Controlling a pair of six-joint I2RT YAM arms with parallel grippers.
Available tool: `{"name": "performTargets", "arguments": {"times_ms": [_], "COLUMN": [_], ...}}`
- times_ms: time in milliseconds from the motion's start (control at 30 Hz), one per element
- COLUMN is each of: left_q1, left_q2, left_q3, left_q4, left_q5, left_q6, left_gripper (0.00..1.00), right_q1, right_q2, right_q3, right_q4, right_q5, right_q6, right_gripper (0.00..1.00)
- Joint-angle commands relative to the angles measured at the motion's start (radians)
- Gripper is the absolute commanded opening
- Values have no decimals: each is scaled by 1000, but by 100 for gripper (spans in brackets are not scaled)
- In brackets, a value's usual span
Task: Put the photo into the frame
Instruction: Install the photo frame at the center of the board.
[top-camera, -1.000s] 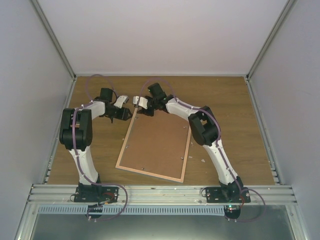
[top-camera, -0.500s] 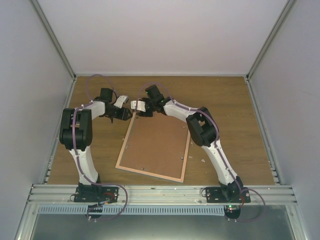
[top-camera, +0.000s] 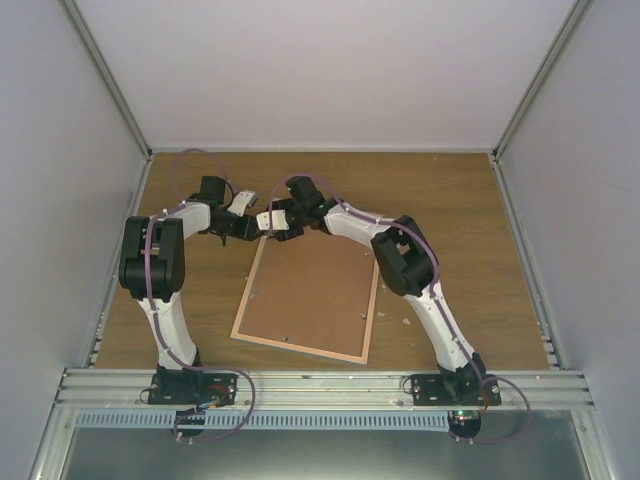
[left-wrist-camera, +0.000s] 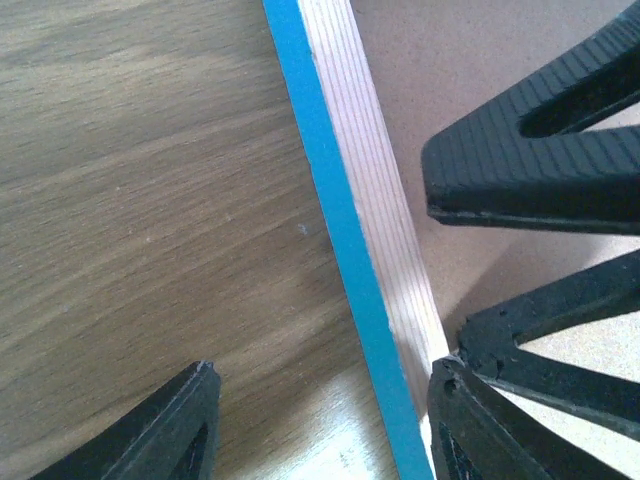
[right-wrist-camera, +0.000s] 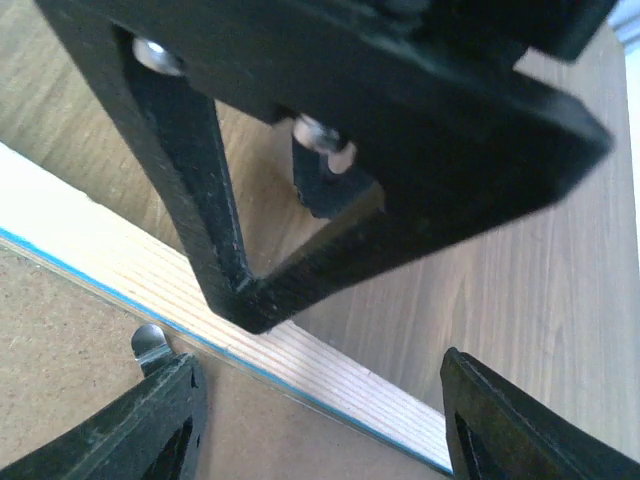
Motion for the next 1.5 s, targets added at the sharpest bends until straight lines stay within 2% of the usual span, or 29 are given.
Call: {"name": "performTargets", "arguments": {"times_ms": [0,267,533,867,1133,1467], "left_q1": [0,-1,-25,-87,-130,-129], "left_q2": [29,8,-70,-66,-52,-59], "left_q3": [-10,-31,-78,-80,-83,-90], "left_q4": [8,8,29,11,3,-49], "left_q5": [-16,-24,-46,-96,-219,-270], "left_q6": [-6,8,29,76,116,252], "left_gripper": [59,59,62,63,61,58], "right_q1": [25,16,-64,-189,-271,-350], "right_q2": [-11,-33,-85,-197,-293,-355], "right_q3": [-42,-8,56,-40,-192,-277], "right_q4": [-149,-160,-233,-229,-194,-190], "right_q5": [-58,-75,-213,-342,-345,-349], "right_q6": [-57,-15,107,290,384,424], "right_gripper": [67,69,72,73,74,74]}}
